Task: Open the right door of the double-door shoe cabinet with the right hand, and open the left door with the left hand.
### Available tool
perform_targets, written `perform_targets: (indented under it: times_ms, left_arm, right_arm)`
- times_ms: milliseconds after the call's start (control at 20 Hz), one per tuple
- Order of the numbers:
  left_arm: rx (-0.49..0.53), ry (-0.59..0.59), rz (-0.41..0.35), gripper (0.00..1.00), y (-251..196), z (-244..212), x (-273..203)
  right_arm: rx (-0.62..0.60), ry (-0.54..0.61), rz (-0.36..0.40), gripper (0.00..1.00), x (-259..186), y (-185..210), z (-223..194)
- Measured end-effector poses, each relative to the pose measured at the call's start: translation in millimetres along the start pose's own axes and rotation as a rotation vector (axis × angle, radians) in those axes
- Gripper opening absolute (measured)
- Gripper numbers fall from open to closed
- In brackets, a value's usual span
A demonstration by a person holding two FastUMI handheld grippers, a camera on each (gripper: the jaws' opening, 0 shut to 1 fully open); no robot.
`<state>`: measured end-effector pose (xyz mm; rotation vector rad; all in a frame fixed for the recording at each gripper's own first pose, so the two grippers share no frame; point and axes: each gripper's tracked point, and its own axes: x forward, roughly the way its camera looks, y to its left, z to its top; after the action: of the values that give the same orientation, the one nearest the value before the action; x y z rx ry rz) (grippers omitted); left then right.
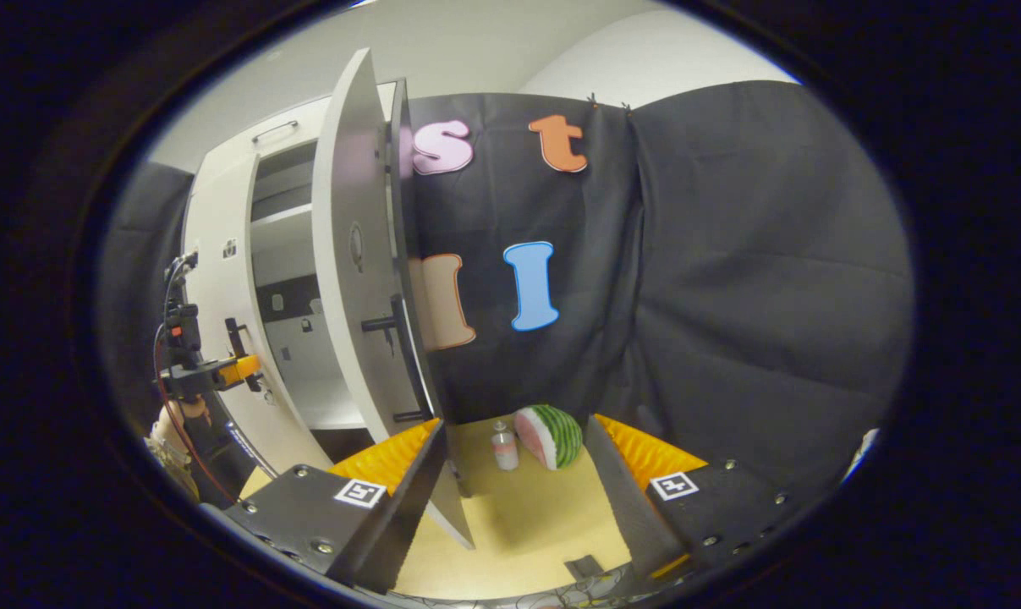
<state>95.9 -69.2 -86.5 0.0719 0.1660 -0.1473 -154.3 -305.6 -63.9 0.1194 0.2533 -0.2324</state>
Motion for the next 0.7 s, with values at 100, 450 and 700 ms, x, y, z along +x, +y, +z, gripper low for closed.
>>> perform_targets:
  times_ms: [100, 450, 700]
  left_arm:
    - [0.003, -0.003, -0.010, 0.23, 1.2, -0.6, -10.3]
    - [-0.005, 0.007, -0.032, 0.23, 7.1, -2.1, -33.3]
    - [-0.014, 0.010, -0.053, 0.23, 13.4, -6.1, -56.3]
  right_arm:
    - [0.001, 0.004, 0.015, 0.98, -1.3, 5.4, -2.5]
    - [-0.013, 0.007, 0.073, 0.98, -1.8, 25.5, 2.8]
    - [-0.017, 0.016, 0.107, 0.98, 0.2, 36.3, 1.0]
